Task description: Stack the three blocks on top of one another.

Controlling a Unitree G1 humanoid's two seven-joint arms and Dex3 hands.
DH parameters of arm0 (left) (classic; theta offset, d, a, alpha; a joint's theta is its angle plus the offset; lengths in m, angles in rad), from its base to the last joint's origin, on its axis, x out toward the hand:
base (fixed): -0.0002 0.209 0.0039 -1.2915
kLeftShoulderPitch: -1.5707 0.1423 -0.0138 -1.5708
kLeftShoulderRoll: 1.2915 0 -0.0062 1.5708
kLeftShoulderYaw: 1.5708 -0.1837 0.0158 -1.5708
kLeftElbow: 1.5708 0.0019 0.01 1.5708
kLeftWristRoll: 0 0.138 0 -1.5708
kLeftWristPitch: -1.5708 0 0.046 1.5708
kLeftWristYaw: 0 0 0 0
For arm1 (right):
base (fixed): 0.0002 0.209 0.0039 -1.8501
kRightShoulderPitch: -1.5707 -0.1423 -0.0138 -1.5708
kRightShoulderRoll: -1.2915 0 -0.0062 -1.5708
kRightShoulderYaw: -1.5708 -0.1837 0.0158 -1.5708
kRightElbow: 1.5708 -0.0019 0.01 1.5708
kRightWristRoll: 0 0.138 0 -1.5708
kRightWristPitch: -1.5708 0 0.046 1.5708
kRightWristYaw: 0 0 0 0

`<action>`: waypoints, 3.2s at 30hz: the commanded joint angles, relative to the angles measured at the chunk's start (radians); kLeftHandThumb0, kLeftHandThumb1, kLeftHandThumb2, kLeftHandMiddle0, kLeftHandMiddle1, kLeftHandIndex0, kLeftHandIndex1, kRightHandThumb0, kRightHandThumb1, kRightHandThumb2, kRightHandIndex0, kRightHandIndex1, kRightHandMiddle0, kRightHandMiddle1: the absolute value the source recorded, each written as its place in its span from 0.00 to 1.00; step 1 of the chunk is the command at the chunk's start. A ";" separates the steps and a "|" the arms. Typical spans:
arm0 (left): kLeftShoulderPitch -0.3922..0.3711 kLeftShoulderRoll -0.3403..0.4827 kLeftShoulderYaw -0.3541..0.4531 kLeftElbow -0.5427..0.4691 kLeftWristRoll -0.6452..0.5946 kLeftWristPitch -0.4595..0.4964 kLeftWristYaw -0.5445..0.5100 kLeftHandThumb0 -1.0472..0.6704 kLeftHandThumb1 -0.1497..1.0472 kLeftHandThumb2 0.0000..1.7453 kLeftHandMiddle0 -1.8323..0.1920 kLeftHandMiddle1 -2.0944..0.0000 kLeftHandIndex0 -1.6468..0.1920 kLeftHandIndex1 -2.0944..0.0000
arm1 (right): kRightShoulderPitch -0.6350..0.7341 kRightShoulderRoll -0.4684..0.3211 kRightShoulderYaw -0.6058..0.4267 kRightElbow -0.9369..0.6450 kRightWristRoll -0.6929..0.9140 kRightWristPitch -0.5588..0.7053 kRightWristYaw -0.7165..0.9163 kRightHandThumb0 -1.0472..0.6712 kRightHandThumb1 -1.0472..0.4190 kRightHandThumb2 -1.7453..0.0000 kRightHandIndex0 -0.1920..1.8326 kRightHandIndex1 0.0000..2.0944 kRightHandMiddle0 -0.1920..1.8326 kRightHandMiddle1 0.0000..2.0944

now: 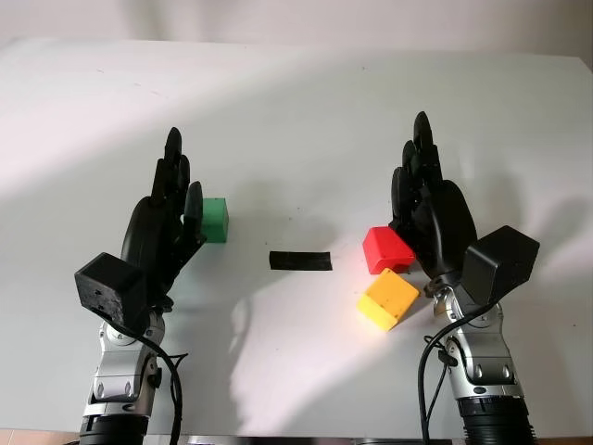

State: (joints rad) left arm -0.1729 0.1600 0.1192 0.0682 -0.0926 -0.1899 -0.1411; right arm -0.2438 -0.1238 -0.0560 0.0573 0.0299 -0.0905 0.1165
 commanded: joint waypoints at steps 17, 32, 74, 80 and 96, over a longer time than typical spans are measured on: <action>-0.007 -0.004 -0.006 -0.006 0.000 0.006 -0.001 0.16 1.00 0.38 0.98 0.98 0.96 0.98 | -0.132 -0.227 -0.071 -0.008 -0.001 0.024 0.139 0.14 0.00 0.74 0.01 0.01 0.02 0.02; -0.007 -0.008 0.001 -0.015 0.000 0.019 0.017 0.16 1.00 0.37 0.97 0.97 0.96 0.97 | -0.699 -0.800 0.139 0.338 -0.419 -0.498 0.458 0.23 0.23 0.97 0.20 0.05 0.26 0.08; -0.009 0.002 0.011 -0.025 -0.004 0.030 0.006 0.16 1.00 0.37 0.97 0.97 0.96 0.97 | -0.601 -0.805 0.351 0.518 -0.778 -1.075 0.144 0.34 0.16 0.96 0.17 0.02 0.30 0.04; 0.002 0.000 0.013 -0.042 -0.010 0.040 0.007 0.16 1.00 0.37 0.96 0.97 0.96 0.97 | -0.599 -0.784 0.375 0.545 -0.806 -1.080 0.106 0.36 0.14 0.97 0.17 0.02 0.30 0.04; 0.014 0.002 0.015 -0.048 -0.013 0.038 0.000 0.16 1.00 0.36 0.96 0.97 0.97 0.97 | -0.592 -0.776 0.394 0.579 -0.852 -1.111 -0.010 0.42 0.12 0.97 0.20 0.04 0.39 0.08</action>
State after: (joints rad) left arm -0.1681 0.1587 0.1321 0.0354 -0.1033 -0.1471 -0.1393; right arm -0.8428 -0.8937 0.3385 0.6289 -0.8198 -1.1923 0.1190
